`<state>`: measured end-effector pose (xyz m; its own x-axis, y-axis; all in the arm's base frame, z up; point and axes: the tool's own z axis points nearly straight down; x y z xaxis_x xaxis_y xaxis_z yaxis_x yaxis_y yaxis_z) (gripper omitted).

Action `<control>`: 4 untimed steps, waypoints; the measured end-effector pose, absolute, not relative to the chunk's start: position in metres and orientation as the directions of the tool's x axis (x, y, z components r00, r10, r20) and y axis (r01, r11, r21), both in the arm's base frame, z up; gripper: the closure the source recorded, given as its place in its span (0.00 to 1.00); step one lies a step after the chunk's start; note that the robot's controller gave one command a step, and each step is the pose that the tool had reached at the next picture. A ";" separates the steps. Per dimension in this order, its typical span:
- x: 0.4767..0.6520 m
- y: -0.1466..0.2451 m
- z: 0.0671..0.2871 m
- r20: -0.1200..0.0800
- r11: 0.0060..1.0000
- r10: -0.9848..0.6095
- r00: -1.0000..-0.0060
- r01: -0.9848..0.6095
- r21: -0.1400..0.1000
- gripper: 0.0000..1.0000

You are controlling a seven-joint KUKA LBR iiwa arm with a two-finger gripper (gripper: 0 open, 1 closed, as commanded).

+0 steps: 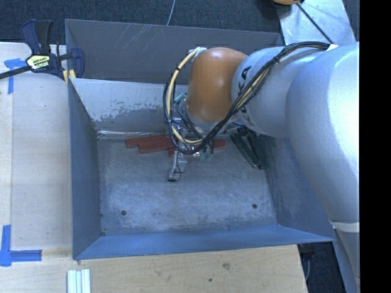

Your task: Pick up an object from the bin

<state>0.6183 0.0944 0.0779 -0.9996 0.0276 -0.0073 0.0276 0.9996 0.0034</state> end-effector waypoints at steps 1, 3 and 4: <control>0.628 0.141 0.075 -0.014 1.000 -0.012 -1.000 -0.012 0.004 1.00; 0.620 0.144 0.126 0.002 1.000 -0.009 -1.000 -0.009 0.000 1.00; 0.611 0.140 0.201 0.000 0.999 0.040 -0.999 0.040 0.000 1.00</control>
Offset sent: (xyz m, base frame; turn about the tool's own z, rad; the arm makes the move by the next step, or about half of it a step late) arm 0.0000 0.0000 0.0000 0.0000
